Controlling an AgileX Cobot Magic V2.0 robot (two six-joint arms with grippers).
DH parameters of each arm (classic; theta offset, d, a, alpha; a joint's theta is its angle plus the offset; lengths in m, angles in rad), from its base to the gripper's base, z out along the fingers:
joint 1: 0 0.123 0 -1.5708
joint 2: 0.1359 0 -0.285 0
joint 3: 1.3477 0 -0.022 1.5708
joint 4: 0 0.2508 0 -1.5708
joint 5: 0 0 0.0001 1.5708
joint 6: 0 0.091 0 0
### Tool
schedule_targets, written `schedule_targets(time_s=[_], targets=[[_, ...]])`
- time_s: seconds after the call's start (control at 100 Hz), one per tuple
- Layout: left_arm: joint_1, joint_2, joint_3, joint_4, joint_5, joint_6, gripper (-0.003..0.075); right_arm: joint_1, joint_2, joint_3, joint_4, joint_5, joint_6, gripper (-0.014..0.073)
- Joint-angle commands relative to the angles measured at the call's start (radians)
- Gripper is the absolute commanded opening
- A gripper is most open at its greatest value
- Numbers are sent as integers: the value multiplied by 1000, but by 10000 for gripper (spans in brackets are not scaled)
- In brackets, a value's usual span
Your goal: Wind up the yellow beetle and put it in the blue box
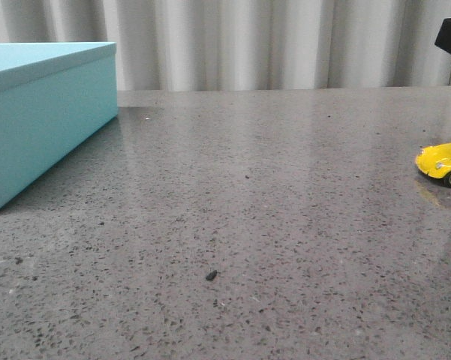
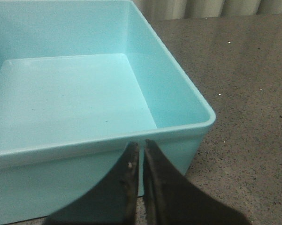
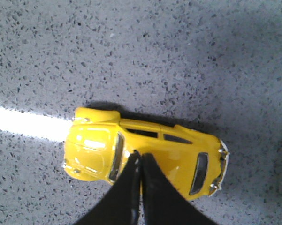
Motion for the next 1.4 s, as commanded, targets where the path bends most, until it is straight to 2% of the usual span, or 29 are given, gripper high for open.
schedule_targets(time_s=[0.0, 0.21, 0.45, 0.65, 0.91, 0.99, 1.19, 1.28, 1.39], targets=[[-7, 12, -28, -19, -73, 2, -21, -8, 0, -15, -1, -32, -1, -52], [-7, 12, -28, -19, -73, 2, -21, -51, 8, -15, -27, 14, 2, -52], [-7, 12, -28, -19, -73, 2, -21, -131, 8, -15, -307, 93, 146, -52], [-7, 12, -28, -19, -73, 2, -21, -127, -33, -17, -284, -11, 146, -52], [-7, 12, -28, -19, -73, 2, -21, -9, -282, -177, -259, -59, 128, -52], [-7, 12, -28, -32, -142, 2, -21, 31, -375, -208, -259, -87, 128, -52], [-7, 12, -28, -185, -323, 2, -21, 82, -555, -208, -259, -133, 128, -52], [-7, 21, -38, -185, -340, 2, -21, 84, -613, -201, -259, -135, 128, -52], [-7, 76, -101, -200, -290, 2, -21, 84, -669, -168, -259, -185, 128, -52]])
